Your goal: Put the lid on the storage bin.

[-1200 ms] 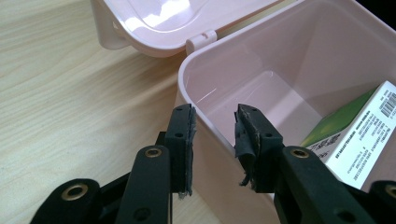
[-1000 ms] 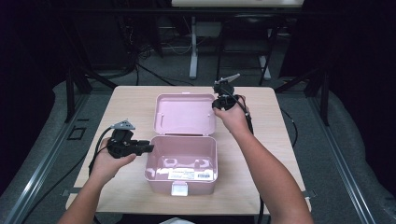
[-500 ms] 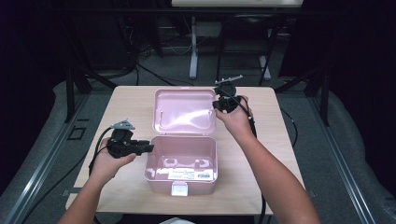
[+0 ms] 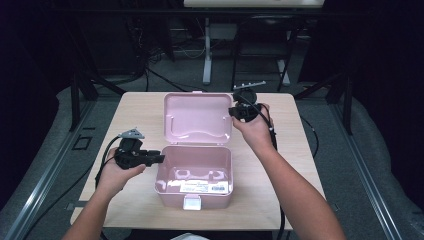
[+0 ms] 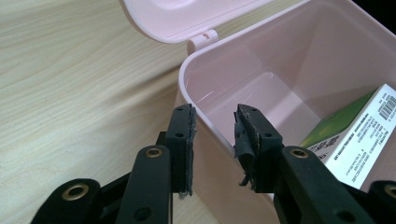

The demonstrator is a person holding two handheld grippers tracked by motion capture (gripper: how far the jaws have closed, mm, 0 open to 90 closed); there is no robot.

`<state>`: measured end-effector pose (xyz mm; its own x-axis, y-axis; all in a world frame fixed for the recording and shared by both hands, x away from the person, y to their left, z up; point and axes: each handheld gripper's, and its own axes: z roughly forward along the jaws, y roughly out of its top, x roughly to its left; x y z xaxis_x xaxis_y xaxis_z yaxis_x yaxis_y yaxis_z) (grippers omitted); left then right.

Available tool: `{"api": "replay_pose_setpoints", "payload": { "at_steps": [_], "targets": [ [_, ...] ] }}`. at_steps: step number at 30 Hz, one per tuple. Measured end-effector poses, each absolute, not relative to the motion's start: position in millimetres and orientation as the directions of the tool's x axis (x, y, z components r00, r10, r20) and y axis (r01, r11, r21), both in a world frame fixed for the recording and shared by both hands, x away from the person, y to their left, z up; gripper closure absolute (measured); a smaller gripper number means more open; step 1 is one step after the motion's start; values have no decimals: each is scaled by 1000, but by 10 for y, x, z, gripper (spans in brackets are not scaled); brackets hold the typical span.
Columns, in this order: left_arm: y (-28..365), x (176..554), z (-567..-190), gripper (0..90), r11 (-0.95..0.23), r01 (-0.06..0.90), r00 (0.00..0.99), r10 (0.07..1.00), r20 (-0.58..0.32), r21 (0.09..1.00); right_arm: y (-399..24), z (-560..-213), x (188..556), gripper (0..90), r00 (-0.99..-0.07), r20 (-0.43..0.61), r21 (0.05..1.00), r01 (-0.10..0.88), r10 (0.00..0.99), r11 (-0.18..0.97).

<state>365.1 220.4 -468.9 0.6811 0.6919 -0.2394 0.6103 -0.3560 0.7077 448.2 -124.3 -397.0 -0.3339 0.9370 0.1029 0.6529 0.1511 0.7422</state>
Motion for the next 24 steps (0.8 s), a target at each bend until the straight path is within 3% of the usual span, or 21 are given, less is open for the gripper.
{"api": "replay_pose_setpoints", "payload": {
  "at_steps": [12, 20, 24],
  "targets": [
    [2224, 3721, -4670, 646, -339, 588, 668, 716, -204, 734, -1272, -3949, 4380, 856, -355, 96, 774, 614, 930, 154],
    [2254, 3926, -4588, 637, -253, 604, 632, 731, -260, 756, -1291, -3950, 4364, 856, -361, 107, 781, 607, 926, 147],
    [2234, 4029, -4454, 626, -253, 575, 618, 758, -210, 778, -1297, -3949, 4361, 857, -364, 109, 782, 606, 925, 147]
  ]
}}
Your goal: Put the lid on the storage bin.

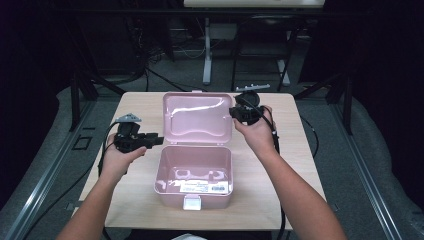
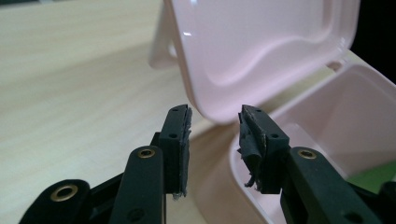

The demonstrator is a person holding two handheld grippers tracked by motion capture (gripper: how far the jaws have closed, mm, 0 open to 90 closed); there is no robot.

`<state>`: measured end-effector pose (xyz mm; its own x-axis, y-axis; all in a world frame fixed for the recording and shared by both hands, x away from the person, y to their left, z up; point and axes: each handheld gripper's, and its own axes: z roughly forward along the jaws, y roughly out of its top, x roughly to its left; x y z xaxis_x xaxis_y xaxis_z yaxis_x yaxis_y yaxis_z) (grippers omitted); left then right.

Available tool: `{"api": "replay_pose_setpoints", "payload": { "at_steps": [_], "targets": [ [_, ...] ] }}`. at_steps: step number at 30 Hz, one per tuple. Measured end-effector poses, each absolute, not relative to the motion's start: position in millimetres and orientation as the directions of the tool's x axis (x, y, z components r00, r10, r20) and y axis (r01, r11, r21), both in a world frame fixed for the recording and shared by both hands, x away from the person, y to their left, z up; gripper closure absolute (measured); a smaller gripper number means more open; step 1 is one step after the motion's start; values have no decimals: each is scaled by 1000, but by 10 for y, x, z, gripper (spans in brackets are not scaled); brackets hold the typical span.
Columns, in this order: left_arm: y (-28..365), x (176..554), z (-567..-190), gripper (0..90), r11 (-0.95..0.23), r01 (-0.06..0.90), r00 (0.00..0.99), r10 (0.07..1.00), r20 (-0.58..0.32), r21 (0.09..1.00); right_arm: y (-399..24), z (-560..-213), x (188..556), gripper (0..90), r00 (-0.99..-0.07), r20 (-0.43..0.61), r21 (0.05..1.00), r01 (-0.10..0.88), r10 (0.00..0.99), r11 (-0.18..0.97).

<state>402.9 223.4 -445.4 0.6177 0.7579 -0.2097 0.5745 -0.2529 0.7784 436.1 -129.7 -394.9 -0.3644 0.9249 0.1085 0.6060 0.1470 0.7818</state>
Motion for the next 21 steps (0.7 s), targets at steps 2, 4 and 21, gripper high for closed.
{"api": "replay_pose_setpoints", "payload": {
  "at_steps": [2, 4, 21],
  "targets": [
    [2216, 4095, -4373, 618, -240, 563, 612, 764, -204, 791, -1299, -3949, 4358, 857, -365, 110, 783, 604, 925, 145],
    [2208, 4123, -4343, 604, -235, 565, 610, 765, -209, 790, -1300, -3947, 4349, 857, -367, 109, 784, 603, 924, 147],
    [2050, 4501, -4110, 659, -215, 539, 565, 810, -160, 814, -1318, -3912, 4266, 860, -389, 114, 801, 581, 914, 148]
  ]
}}
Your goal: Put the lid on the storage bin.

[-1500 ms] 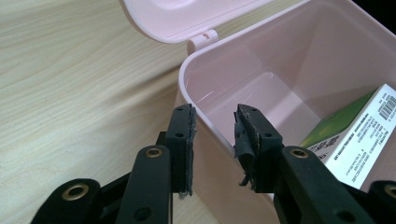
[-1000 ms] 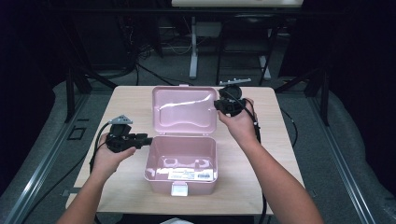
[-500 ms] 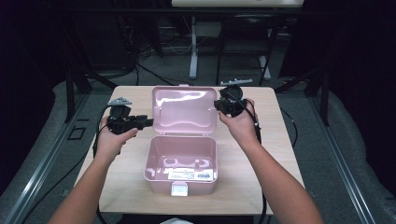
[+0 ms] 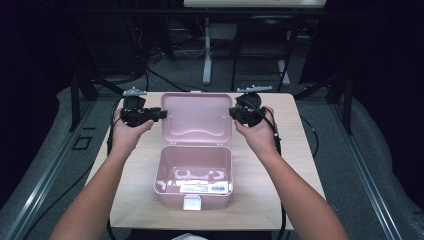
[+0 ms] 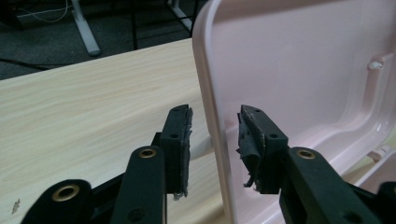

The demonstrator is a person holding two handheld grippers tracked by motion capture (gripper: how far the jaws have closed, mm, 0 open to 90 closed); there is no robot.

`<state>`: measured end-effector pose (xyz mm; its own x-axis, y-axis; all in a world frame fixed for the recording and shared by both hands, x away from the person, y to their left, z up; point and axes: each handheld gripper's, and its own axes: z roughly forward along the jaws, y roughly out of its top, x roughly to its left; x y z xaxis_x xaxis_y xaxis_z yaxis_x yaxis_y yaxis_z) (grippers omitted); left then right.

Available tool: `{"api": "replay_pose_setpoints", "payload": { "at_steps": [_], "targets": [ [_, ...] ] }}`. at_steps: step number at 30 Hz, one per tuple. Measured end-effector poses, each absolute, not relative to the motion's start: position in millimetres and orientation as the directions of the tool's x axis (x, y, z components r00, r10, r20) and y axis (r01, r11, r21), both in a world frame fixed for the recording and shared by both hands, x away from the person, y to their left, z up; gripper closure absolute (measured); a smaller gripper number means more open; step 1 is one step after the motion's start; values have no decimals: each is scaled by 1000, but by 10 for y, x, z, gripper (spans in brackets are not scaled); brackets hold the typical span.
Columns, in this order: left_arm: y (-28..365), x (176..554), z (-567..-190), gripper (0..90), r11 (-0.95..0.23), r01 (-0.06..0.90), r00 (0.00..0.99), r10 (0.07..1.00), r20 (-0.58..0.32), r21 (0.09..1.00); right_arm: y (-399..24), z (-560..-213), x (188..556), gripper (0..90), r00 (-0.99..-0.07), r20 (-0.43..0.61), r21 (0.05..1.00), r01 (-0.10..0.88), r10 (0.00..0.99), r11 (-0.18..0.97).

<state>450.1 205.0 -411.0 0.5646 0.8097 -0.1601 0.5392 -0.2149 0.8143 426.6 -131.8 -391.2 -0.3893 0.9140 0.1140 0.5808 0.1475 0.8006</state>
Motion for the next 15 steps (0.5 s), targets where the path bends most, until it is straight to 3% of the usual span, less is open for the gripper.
{"api": "replay_pose_setpoints", "payload": {
  "at_steps": [3, 5, 6, 15],
  "targets": [
    [2019, 4521, -4086, 728, -211, 547, 570, 803, -176, 810, -1323, -3912, 4256, 860, -392, 122, 803, 579, 912, 141],
    [1995, 4511, -4066, 729, -222, 544, 562, 813, -155, 810, -1314, -3909, 4238, 860, -398, 123, 808, 572, 909, 141],
    [1996, 4504, -4060, 785, -220, 537, 559, 816, -148, 815, -1295, -3908, 4223, 855, -396, 97, 812, 562, 913, 157],
    [1987, 4444, -4027, 805, -240, 514, 557, 824, -107, 824, -1299, -3925, 4240, 807, -411, 105, 821, 549, 906, 155]
  ]
}}
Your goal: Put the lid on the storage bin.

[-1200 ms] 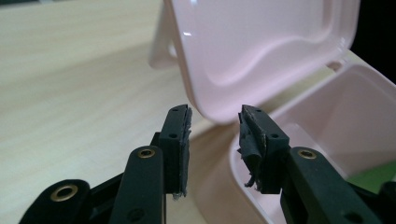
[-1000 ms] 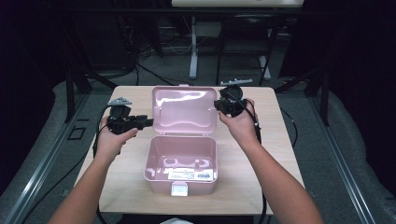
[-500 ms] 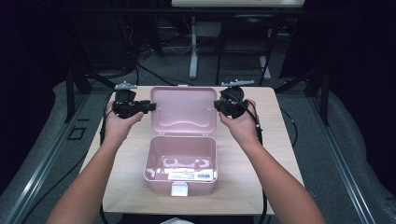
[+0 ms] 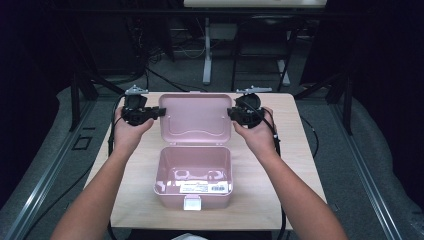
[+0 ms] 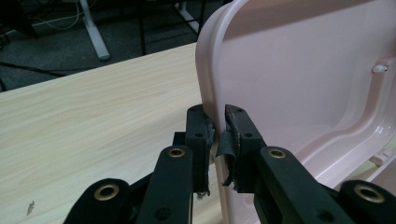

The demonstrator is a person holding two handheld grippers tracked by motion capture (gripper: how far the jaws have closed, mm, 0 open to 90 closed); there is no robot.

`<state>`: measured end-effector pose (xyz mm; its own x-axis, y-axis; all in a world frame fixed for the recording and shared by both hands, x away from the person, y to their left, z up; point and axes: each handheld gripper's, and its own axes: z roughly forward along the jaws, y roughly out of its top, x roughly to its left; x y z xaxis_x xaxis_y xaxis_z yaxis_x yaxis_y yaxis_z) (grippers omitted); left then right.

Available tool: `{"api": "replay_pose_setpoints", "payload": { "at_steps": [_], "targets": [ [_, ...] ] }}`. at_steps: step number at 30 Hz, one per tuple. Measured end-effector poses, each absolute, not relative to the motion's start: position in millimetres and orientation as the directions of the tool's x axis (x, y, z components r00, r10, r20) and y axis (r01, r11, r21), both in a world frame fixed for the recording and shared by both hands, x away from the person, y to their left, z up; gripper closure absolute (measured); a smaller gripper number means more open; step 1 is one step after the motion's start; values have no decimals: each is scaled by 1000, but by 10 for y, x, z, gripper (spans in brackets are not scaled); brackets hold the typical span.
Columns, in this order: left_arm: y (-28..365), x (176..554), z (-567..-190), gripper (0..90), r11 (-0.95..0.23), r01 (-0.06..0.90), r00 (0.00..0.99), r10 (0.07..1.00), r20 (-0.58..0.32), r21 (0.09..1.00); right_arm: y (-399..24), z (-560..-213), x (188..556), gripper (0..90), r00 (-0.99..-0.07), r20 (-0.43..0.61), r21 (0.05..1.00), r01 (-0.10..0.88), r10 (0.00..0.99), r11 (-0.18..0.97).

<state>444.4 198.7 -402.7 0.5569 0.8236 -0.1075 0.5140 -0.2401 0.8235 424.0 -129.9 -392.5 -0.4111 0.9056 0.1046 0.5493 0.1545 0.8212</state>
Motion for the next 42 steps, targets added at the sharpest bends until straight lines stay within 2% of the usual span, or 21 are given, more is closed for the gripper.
{"api": "replay_pose_setpoints", "payload": {
  "at_steps": [18, 28, 38, 42],
  "targets": [
    [2022, 4428, -3951, 817, -205, 502, 560, 817, -135, 840, -1287, -3871, 4310, 833, -410, 109, 828, 542, 906, 146],
    [2018, 4405, -3912, 814, -210, 482, 555, 825, -110, 851, -1271, -3841, 4332, 838, -409, 116, 843, 522, 905, 128],
    [2084, 4366, -3904, 810, -206, 482, 580, 803, -134, 852, -1263, -3829, 4229, 824, -422, 114, 856, 502, 899, 127],
    [2081, 4331, -3911, 812, -225, 467, 589, 801, -111, 855, -1260, -3836, 4189, 811, -428, 105, 856, 498, 897, 137]
  ]
}}
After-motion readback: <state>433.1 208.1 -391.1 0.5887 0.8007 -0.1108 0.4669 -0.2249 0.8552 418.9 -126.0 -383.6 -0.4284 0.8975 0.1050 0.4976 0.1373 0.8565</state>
